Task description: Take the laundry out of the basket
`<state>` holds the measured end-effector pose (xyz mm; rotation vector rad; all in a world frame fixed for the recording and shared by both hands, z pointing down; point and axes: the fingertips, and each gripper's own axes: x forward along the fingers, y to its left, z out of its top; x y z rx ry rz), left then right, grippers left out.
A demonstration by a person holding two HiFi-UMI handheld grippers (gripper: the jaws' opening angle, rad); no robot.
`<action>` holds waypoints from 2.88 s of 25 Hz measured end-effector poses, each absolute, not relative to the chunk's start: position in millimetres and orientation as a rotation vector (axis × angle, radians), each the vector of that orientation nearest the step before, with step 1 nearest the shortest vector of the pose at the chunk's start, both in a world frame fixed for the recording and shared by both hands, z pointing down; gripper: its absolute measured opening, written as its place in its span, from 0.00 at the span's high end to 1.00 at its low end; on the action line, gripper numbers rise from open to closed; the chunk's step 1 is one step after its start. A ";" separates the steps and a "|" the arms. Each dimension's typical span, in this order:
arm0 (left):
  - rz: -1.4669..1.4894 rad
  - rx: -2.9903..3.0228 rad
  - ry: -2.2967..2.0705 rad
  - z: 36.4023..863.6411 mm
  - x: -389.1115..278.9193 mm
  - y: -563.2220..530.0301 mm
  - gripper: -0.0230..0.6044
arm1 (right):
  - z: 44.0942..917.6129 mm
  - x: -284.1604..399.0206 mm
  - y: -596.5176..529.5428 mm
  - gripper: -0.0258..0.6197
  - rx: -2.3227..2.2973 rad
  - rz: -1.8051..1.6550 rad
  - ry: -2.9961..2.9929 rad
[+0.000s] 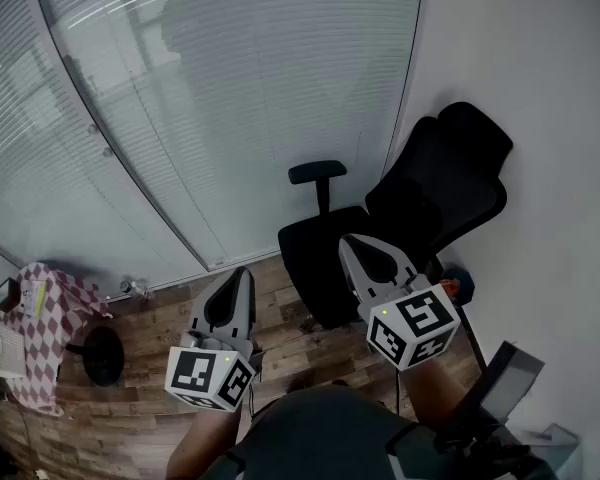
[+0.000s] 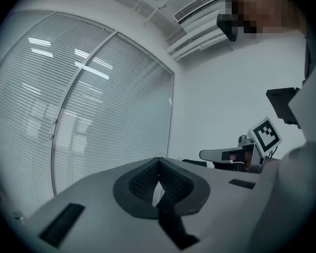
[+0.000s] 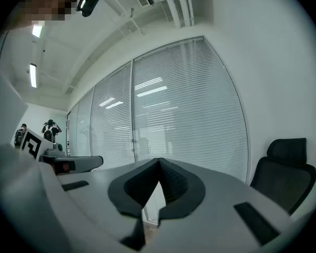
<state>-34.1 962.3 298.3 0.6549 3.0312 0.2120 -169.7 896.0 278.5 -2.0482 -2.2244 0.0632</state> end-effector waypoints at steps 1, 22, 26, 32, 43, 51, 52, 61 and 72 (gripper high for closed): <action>0.208 0.653 3.033 298.6 -32.9 961.3 0.95 | 278.8 -168.6 894.9 0.94 -2.046 0.061 -2.229; 0.223 0.279 3.115 317.1 -60.4 933.9 0.95 | 287.0 -174.6 839.7 0.93 -1.718 -0.001 -2.486; 0.240 0.037 3.123 326.8 -99.5 898.7 0.95 | 294.4 -189.3 788.5 0.93 -1.547 -0.058 -2.597; 0.330 -0.351 3.112 337.7 -143.3 820.5 0.95 | 300.0 -202.7 695.1 0.93 -1.246 -0.061 -2.739; 0.306 -0.911 3.032 327.5 -202.5 588.5 0.95 | 292.6 -212.3 447.5 0.93 -0.788 0.016 -2.969; 0.252 -1.263 2.945 329.5 -215.9 364.3 0.95 | 298.6 -195.1 217.3 0.93 -0.473 0.125 -3.058; 0.267 -1.286 2.936 331.4 -216.9 339.6 0.95 | 301.3 -192.2 190.8 0.93 -0.439 0.153 -3.057; 0.141 -1.684 2.765 331.0 -204.9 137.4 0.95 | 295.9 -147.1 5.8 0.93 -0.063 0.318 -3.135; 0.141 -2.252 2.324 335.5 -158.2 -73.2 0.95 | 299.3 -71.8 -152.7 0.93 0.465 0.173 -3.110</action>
